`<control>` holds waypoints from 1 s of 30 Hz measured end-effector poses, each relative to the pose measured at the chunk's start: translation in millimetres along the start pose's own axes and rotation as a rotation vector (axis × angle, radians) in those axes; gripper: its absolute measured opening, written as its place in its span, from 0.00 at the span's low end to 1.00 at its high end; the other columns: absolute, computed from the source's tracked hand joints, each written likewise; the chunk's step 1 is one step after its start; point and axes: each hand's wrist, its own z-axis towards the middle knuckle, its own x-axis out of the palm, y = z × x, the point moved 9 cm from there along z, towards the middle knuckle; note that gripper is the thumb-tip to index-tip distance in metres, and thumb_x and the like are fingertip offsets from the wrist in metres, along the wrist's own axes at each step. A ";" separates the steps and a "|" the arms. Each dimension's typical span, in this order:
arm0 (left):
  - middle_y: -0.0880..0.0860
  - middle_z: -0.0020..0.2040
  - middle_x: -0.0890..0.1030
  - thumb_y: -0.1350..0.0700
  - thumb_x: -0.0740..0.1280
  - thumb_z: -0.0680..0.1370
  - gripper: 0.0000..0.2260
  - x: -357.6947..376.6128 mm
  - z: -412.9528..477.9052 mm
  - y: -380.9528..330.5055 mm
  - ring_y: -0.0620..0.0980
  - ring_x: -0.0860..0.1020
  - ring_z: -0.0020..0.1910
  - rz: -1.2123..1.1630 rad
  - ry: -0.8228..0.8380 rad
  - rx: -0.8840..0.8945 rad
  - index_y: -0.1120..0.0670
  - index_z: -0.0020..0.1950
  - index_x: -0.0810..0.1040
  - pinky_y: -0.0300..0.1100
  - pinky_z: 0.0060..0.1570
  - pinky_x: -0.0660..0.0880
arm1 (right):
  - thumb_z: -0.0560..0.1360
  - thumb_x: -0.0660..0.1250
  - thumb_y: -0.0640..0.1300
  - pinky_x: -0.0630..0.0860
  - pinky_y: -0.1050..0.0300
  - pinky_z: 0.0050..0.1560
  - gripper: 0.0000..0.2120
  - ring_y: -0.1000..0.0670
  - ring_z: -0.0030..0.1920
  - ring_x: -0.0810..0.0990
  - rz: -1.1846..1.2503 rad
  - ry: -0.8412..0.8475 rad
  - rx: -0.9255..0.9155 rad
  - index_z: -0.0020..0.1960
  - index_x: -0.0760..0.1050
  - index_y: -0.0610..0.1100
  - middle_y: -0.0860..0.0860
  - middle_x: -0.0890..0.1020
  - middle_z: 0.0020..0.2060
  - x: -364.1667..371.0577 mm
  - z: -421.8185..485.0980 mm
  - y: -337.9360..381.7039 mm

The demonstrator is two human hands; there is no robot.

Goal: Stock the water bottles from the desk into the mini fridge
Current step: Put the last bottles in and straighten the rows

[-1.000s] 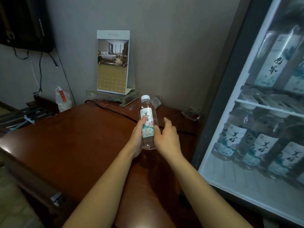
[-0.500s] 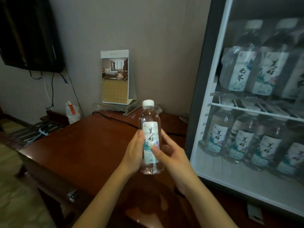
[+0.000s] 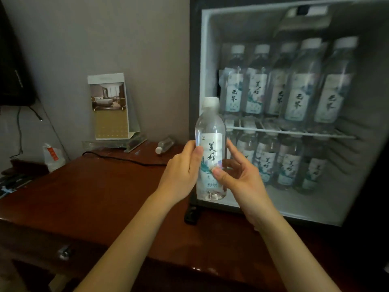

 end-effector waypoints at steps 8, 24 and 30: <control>0.51 0.57 0.78 0.39 0.46 0.78 0.25 35.2 70.3 -98.3 0.53 0.79 0.52 -0.137 0.004 0.194 0.51 0.70 0.61 0.53 0.49 0.76 | 0.75 0.65 0.34 0.74 0.54 0.62 0.34 0.53 0.62 0.76 -0.236 -0.176 -0.281 0.72 0.55 0.58 0.47 0.75 0.65 -72.7 22.3 89.5; 0.50 0.71 0.66 0.44 0.52 0.79 0.23 98.5 122.3 -82.6 0.46 0.67 0.68 -0.310 0.122 0.143 0.46 0.74 0.55 0.49 0.67 0.66 | 0.73 0.67 0.34 0.70 0.52 0.67 0.37 0.52 0.71 0.66 -0.445 -0.325 -0.299 0.75 0.55 0.51 0.52 0.65 0.72 -124.6 73.4 78.3; 0.51 0.71 0.67 0.47 0.54 0.80 0.22 102.5 125.4 -78.2 0.47 0.67 0.69 -0.310 0.127 0.122 0.48 0.74 0.56 0.50 0.68 0.65 | 0.73 0.70 0.46 0.74 0.57 0.61 0.30 0.52 0.60 0.77 -0.525 -0.473 -0.312 0.72 0.64 0.49 0.49 0.77 0.62 -135.2 67.1 71.1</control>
